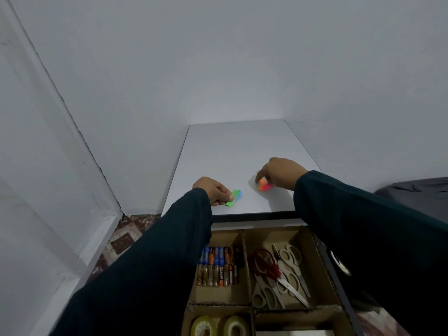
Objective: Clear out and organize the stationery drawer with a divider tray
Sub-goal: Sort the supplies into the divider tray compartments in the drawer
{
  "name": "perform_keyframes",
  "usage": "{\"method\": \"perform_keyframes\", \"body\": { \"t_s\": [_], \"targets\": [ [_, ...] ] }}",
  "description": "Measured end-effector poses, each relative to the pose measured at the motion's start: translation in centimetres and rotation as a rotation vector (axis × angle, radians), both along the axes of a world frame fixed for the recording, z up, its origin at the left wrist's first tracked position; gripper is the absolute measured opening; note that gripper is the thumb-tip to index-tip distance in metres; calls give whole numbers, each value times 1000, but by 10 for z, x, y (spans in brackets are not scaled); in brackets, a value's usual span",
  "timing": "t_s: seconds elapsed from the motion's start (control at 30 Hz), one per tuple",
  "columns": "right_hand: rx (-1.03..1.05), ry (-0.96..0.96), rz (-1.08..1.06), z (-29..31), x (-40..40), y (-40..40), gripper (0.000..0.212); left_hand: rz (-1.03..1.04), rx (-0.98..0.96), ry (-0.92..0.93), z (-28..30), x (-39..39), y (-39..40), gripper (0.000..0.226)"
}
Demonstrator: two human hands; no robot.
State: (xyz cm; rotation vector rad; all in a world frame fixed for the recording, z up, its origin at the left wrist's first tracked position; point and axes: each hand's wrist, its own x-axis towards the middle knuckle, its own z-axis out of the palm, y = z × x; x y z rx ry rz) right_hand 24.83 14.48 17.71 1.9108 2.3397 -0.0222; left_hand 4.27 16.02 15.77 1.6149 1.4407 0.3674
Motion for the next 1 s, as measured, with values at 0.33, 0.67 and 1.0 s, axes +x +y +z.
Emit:
{"method": "perform_keyframes", "body": {
  "t_s": [0.33,0.67,1.0],
  "targets": [
    [-48,72,-40,5,-10,0,21,9,13,-34,-3,0,-2,30],
    [149,286,-77,-5,-9,-33,5,2,85,19,-3,2,-6,31],
    [314,715,-387,10,14,-67,9,-98,123,162,21,2,-30,25]
  ]
}}
